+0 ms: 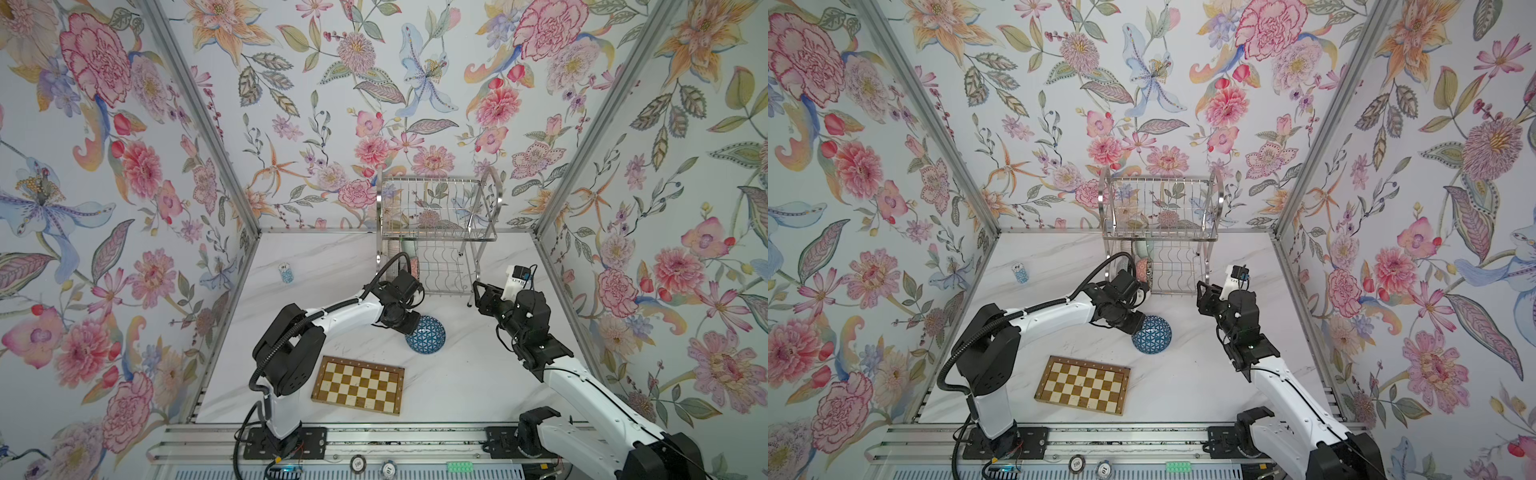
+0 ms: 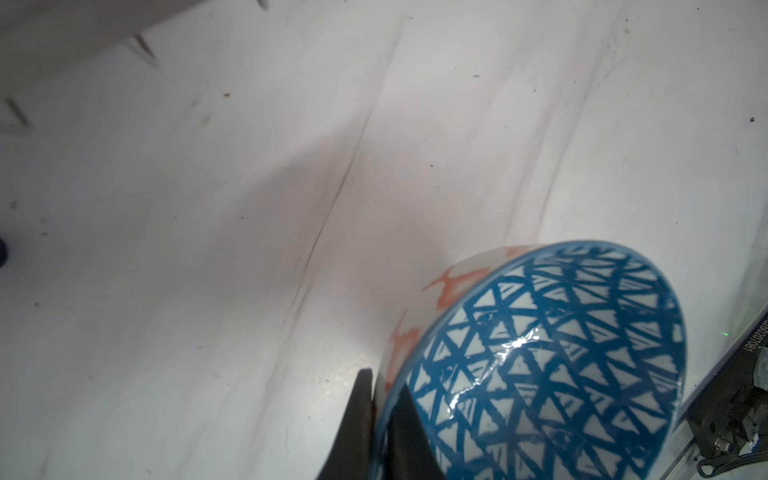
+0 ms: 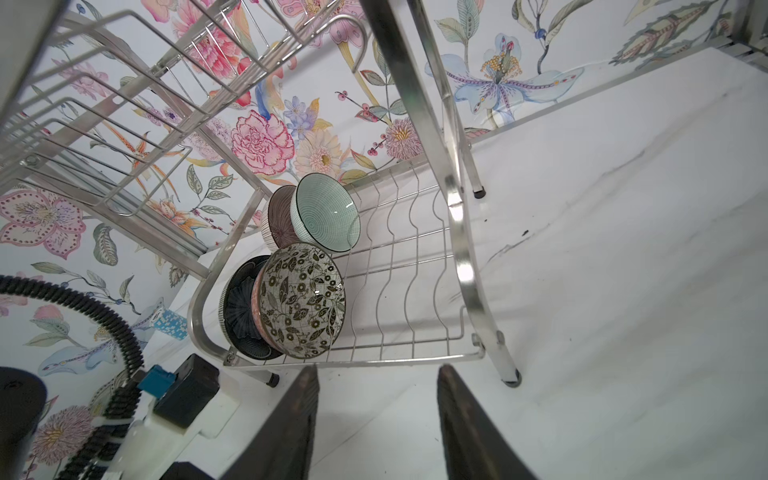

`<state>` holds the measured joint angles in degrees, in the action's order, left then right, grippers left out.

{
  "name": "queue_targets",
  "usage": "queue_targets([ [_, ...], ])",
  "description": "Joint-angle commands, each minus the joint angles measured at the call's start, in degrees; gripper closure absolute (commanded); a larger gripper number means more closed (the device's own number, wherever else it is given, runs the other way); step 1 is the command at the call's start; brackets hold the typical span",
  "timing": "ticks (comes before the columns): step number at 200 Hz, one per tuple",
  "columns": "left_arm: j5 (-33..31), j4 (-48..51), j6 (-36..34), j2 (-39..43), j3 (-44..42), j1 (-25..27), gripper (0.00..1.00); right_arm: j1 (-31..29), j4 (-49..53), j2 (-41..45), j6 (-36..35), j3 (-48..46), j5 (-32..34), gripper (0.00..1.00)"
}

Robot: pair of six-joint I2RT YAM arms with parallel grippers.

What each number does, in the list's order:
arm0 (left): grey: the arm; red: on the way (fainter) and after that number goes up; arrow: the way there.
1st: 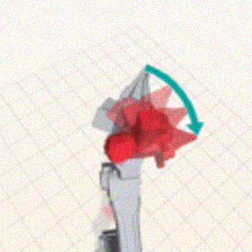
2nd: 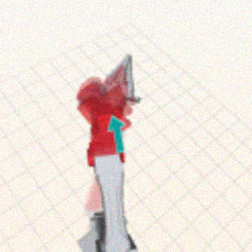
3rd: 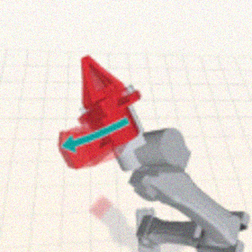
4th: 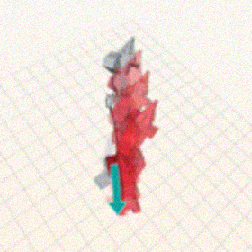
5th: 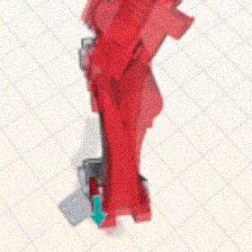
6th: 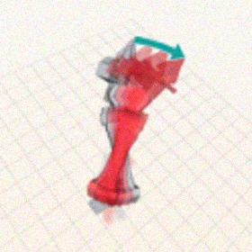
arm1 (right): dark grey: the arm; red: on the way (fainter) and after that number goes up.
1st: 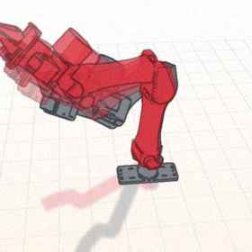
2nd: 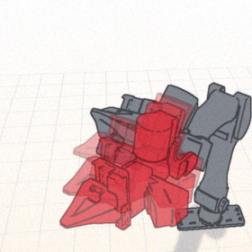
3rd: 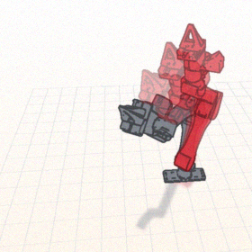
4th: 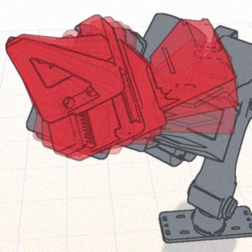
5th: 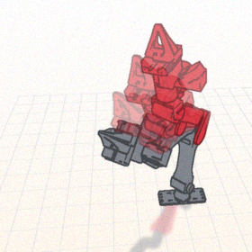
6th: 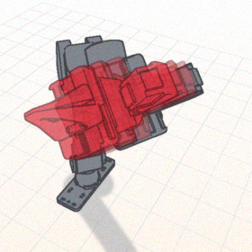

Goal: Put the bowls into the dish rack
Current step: 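Carry the blue bowl with the left gripper toward the right gripper and set it down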

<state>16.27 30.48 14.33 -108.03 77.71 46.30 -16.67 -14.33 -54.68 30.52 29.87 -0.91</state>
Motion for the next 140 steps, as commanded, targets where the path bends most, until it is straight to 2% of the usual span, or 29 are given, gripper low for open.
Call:
queue_targets([
  [1,-0.4,2.3,-1.8,-1.8,3.6,1.2,1.00,0.8,3.6,2.3,0.0,-1.0,1.3,0.52],
  [105,0.1,3.8,-2.1,-5.7,6.9,1.8,0.95,2.0,10.0,5.4,-2.6,-0.1,0.4,0.51],
  [140,-0.6,4.5,-1.9,-5.8,7.2,1.9,0.89,2.0,10.6,4.8,-2.8,0.1,-0.6,0.50],
])
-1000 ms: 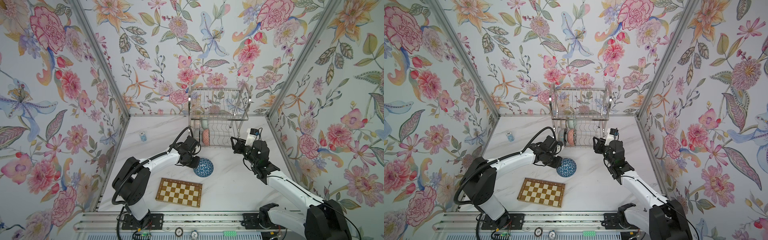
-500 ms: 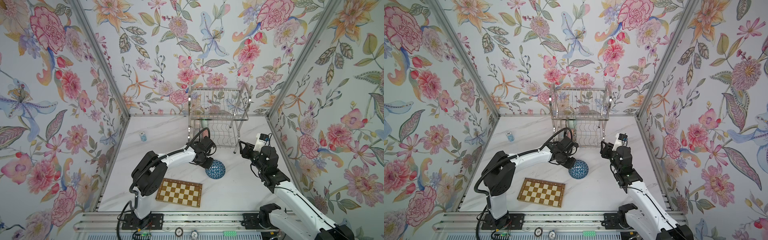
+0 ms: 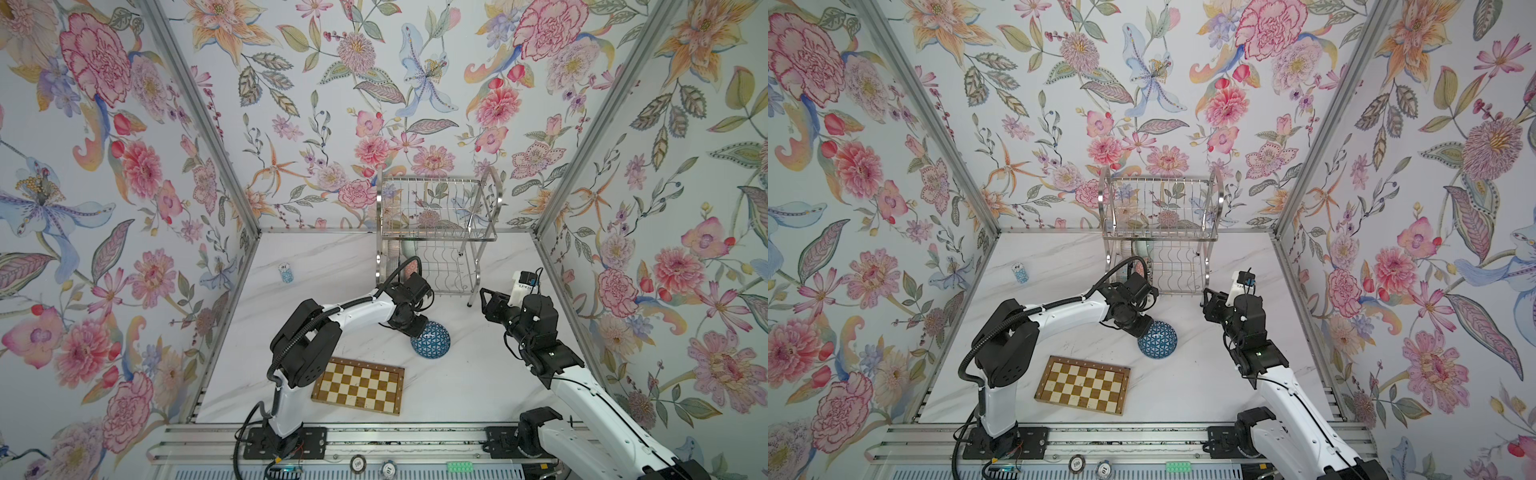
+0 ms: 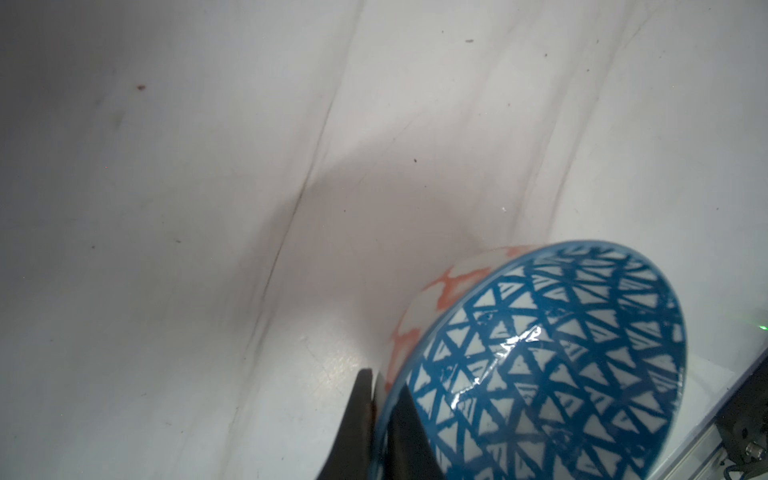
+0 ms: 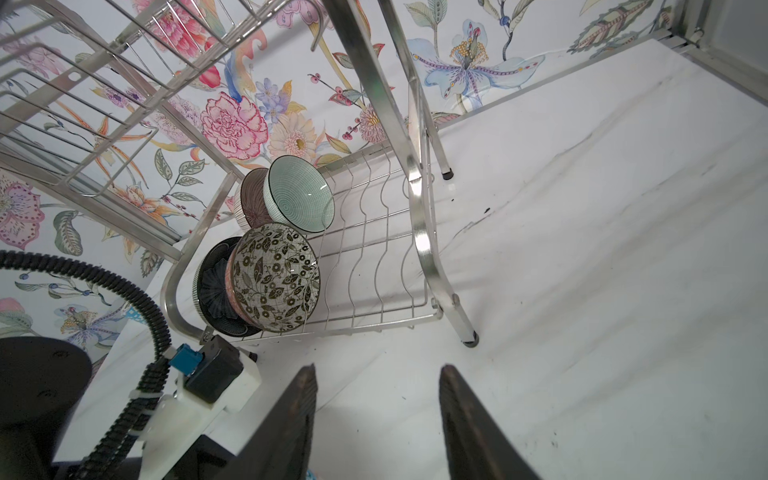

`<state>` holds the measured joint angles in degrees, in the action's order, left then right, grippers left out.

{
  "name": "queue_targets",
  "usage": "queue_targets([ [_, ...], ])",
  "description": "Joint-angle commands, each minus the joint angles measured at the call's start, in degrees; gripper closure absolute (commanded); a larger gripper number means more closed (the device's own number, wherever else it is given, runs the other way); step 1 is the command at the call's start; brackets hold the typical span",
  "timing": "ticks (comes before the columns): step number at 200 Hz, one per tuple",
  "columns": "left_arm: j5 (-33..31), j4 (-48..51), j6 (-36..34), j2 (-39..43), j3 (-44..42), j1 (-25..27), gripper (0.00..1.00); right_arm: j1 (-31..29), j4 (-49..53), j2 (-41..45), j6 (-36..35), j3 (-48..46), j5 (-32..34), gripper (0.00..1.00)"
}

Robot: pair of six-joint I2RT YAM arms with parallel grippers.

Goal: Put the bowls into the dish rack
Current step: 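Carry the blue bowl with the left gripper toward the right gripper and set it down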

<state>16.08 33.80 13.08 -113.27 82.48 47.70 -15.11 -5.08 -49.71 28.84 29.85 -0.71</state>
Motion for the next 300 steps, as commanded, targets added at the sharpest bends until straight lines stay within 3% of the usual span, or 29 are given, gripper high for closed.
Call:
queue_targets([
  [1,-0.5,1.2,-0.7,-0.5,2.4,0.5,0.89,0.4,1.3,-0.1,-1.2,0.2,-0.8,0.50],
  [48,-1.3,1.5,-0.7,-0.5,2.7,0.8,0.79,0.4,2.3,0.1,-2.3,0.6,-0.9,0.50],
  [94,-3.5,2.5,-0.7,1.6,2.9,0.8,0.61,0.4,3.1,-0.2,-2.9,1.0,-1.6,0.49],
  [136,-6.2,4.5,-0.9,5.7,2.2,0.7,0.36,0.3,2.8,-0.5,-3.3,1.1,-1.8,0.47],
  [185,-7.4,4.4,-1.8,13.8,-2.6,0.2,0.21,-1.2,1.9,-2.9,-4.5,2.2,-3.9,0.43],
  [191,-7.3,4.3,-2.0,15.1,-3.3,0.0,0.15,-1.7,2.0,-3.4,-4.7,2.4,-3.8,0.42],
  [212,-5.4,3.3,-2.0,20.2,-7.0,-1.7,0.14,-3.5,2.1,-4.9,-6.4,3.3,-4.0,0.40],
  [216,-4.8,3.1,-2.1,21.2,-7.7,-2.2,0.07,-4.0,2.2,-5.3,-6.7,3.5,-3.9,0.39],
  [228,-3.9,1.9,-2.1,24.8,-10.4,-3.5,0.01,-5.5,2.3,-6.4,-7.8,4.2,-3.7,0.37],
  [300,3.5,-0.7,-5.6,38.9,-21.3,-15.5,0.01,-15.4,5.9,-15.0,-17.5,10.3,-7.3,0.34],
])
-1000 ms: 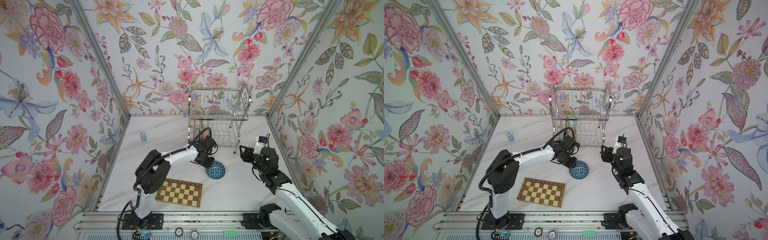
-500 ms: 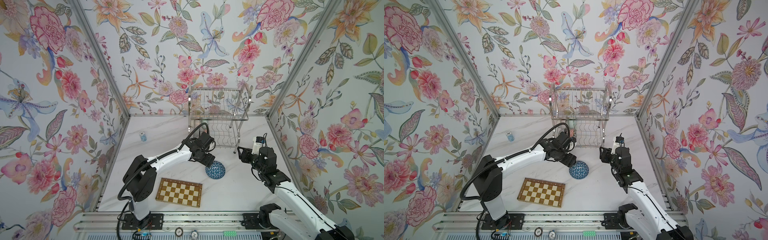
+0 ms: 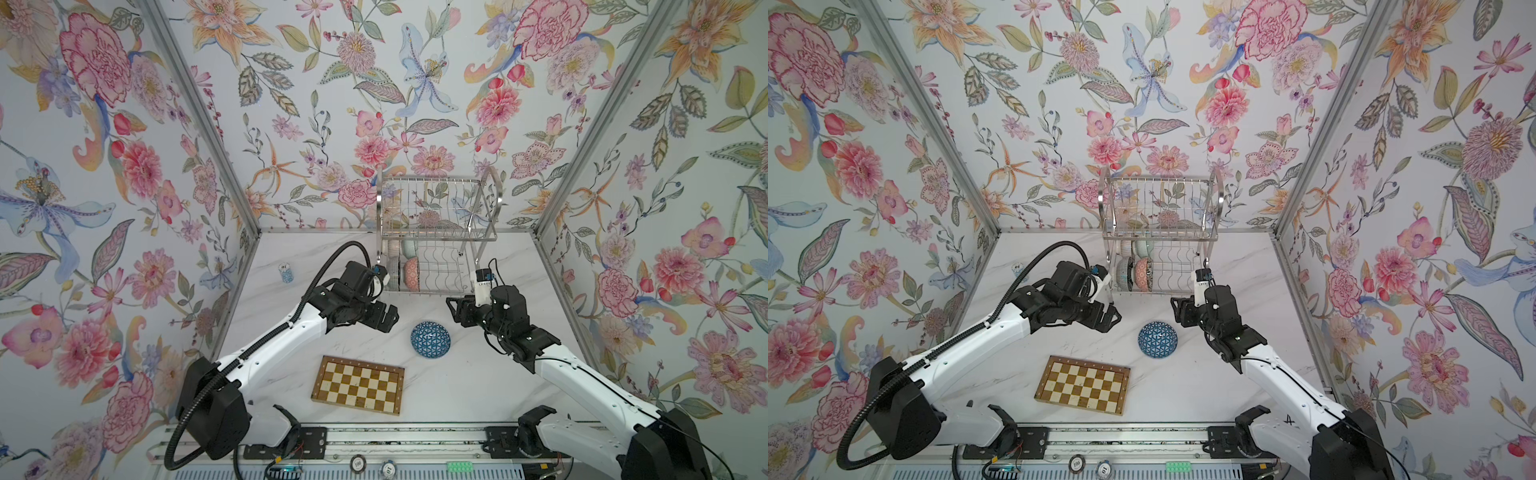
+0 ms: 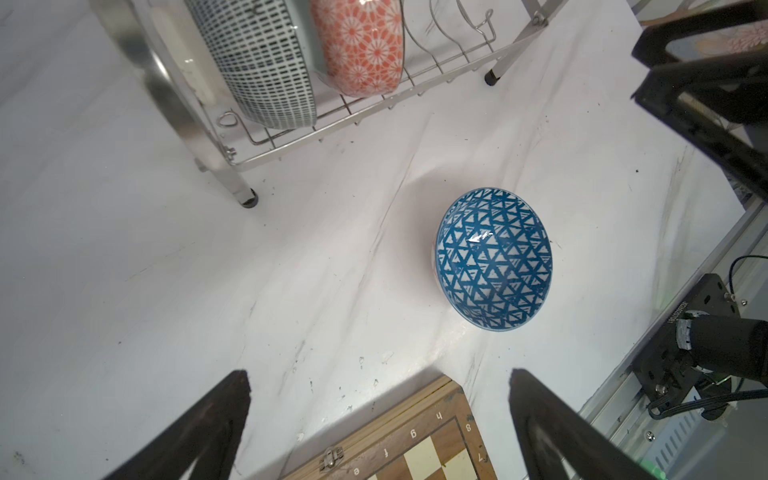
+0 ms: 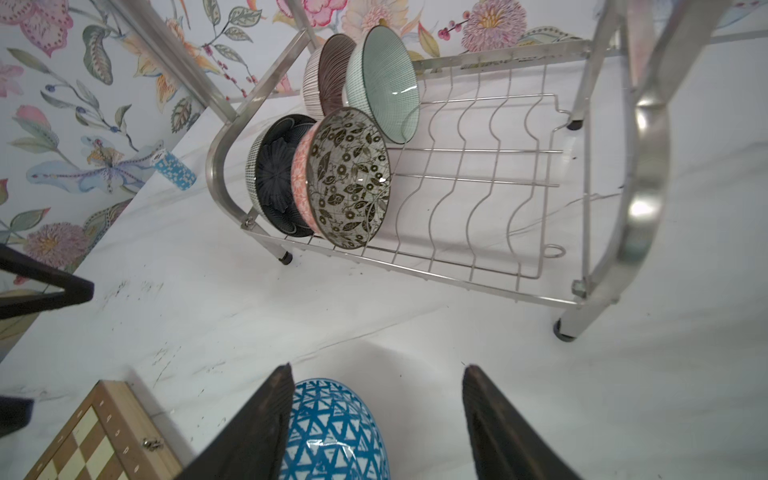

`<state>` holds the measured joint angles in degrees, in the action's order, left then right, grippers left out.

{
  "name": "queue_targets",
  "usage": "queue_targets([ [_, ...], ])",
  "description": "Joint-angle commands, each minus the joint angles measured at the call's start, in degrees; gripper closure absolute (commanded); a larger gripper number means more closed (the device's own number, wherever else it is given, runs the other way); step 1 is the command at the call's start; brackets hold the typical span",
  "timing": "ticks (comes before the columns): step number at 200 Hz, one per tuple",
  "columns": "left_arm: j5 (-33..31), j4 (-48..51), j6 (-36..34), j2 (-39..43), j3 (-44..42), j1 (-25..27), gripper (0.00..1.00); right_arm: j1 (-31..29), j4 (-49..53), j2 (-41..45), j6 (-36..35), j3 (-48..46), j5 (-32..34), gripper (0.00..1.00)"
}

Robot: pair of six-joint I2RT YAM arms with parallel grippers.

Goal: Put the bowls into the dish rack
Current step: 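Carry the blue bowl with the left gripper toward the right gripper and set it down, then close the right gripper on the blue bowl rim while the left arm withdraws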

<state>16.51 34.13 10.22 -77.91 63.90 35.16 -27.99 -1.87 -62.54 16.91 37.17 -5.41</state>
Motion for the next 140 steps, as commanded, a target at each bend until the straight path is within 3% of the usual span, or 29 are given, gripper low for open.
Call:
queue_targets([
  [1,3.2,-1.0,-2.8,3.7,-3.0,-3.2,0.01,-2.7,2.8,-2.3,-5.7,3.0,-2.7,0.34],
  [62,10.3,-3.5,-2.3,7.1,-8.4,-19.3,0.01,-10.9,11.5,-10.5,-15.5,9.5,-9.3,0.35],
  [101,12.1,-6.9,2.8,6.3,-8.2,-27.0,0.01,-15.1,22.5,-14.6,-21.1,14.8,-6.3,0.39],
  [140,8.9,-7.5,5.6,6.5,-5.1,-29.7,0.01,-18.9,30.4,-15.0,-24.8,16.1,-0.3,0.45],
])
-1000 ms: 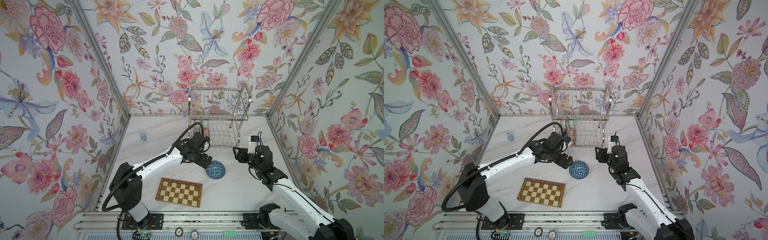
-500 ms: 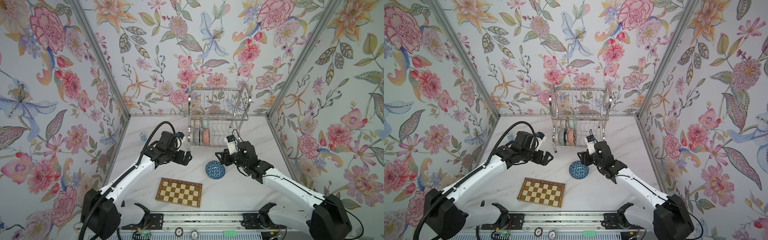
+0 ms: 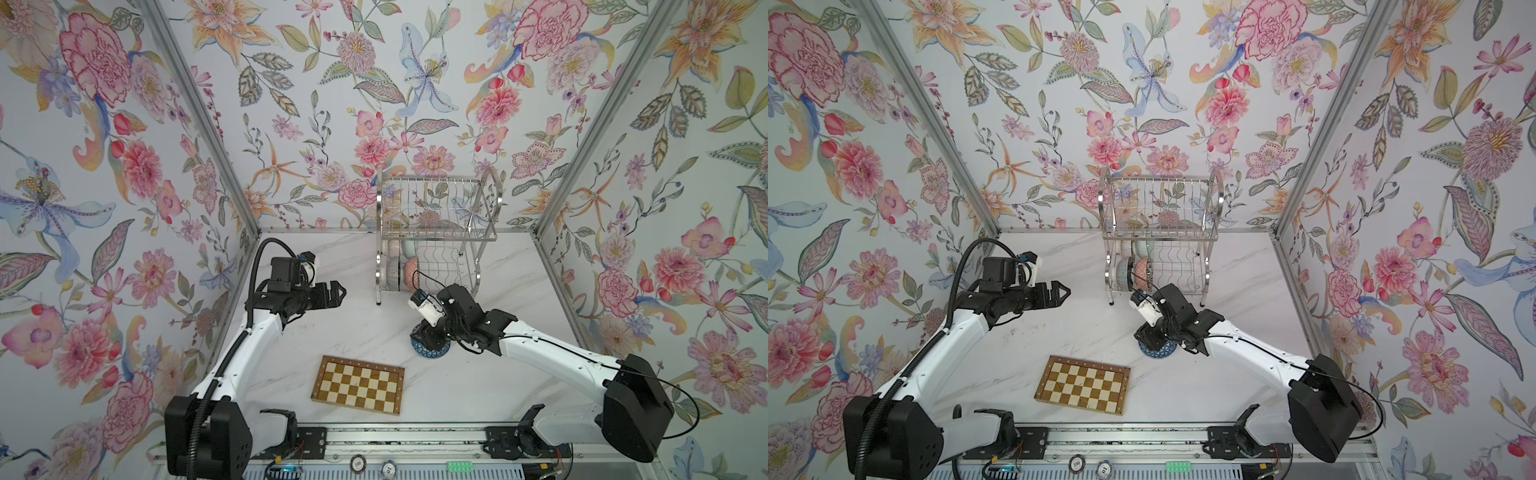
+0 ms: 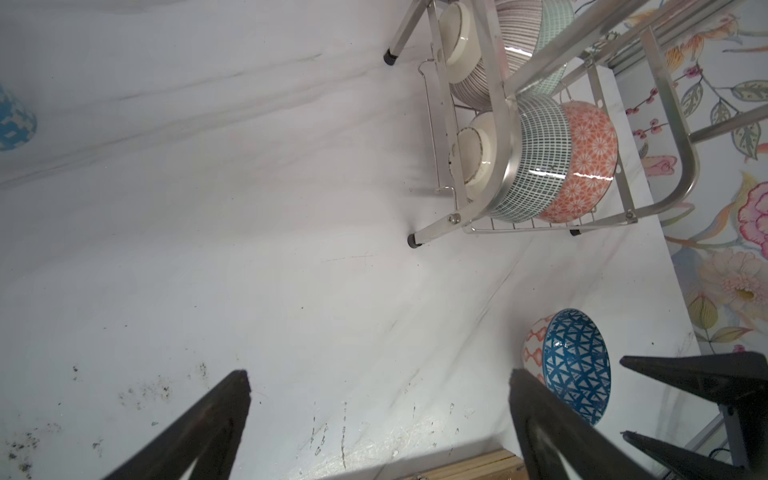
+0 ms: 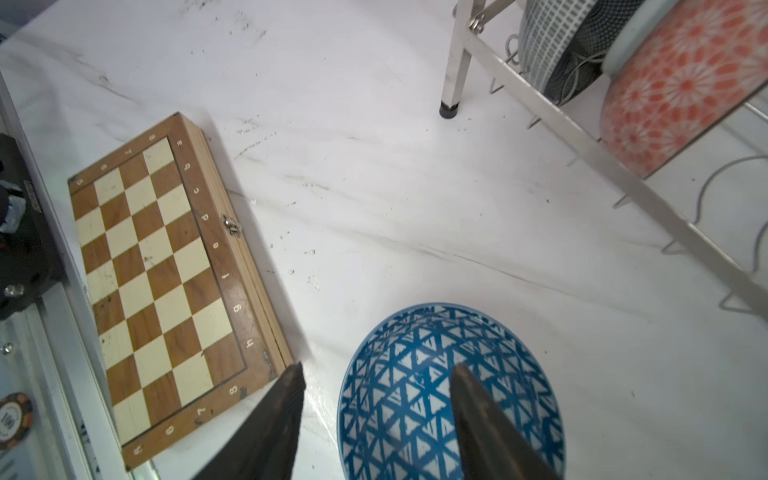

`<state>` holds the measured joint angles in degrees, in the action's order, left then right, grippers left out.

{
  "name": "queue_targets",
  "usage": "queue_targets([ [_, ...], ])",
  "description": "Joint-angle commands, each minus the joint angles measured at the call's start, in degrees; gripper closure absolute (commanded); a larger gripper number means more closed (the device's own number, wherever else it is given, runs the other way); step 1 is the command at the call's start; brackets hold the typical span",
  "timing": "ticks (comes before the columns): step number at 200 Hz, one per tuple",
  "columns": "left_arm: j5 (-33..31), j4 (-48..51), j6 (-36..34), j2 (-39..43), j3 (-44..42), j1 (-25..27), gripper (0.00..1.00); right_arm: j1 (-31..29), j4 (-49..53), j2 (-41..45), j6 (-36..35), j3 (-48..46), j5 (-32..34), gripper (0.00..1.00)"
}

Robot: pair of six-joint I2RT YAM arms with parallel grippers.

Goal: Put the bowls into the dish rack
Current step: 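Close the right gripper on the blue bowl rim while the left arm withdraws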

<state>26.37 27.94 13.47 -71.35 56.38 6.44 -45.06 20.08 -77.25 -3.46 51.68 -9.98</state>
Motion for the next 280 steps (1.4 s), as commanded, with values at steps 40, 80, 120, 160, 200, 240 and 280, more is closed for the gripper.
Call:
queue_targets([
  [40,-3.2,-5.0,1.6,0.3,0.9,-1.5,0.01,-4.5,13.1,0.3,-6.8,2.0,8.4,0.51],
  [80,-4.1,-6.8,1.2,-0.9,-2.6,-3.2,0.01,-7.5,14.4,0.5,-8.2,1.9,10.1,0.54],
  [120,-8.6,-6.5,0.4,-1.2,-3.4,-3.5,0.01,-10.2,14.5,-1.8,-9.5,1.3,14.4,0.56],
  [160,-9.7,-6.6,0.4,-2.1,-3.5,-3.6,0.01,-11.8,14.0,-3.4,-9.6,1.8,15.6,0.58],
  [200,-10.6,-6.2,0.5,-2.5,-3.4,-3.6,0.01,-13.4,14.3,-6.4,-9.7,3.2,18.6,0.60],
  [240,-11.7,-6.0,0.5,-2.2,-3.7,-3.6,0.01,-15.2,14.6,-9.3,-9.4,4.6,22.2,0.63],
  [280,-13.2,-5.7,0.6,-1.7,-3.7,-3.6,0.01,-16.5,15.6,-12.9,-9.0,6.2,26.2,0.67],
])
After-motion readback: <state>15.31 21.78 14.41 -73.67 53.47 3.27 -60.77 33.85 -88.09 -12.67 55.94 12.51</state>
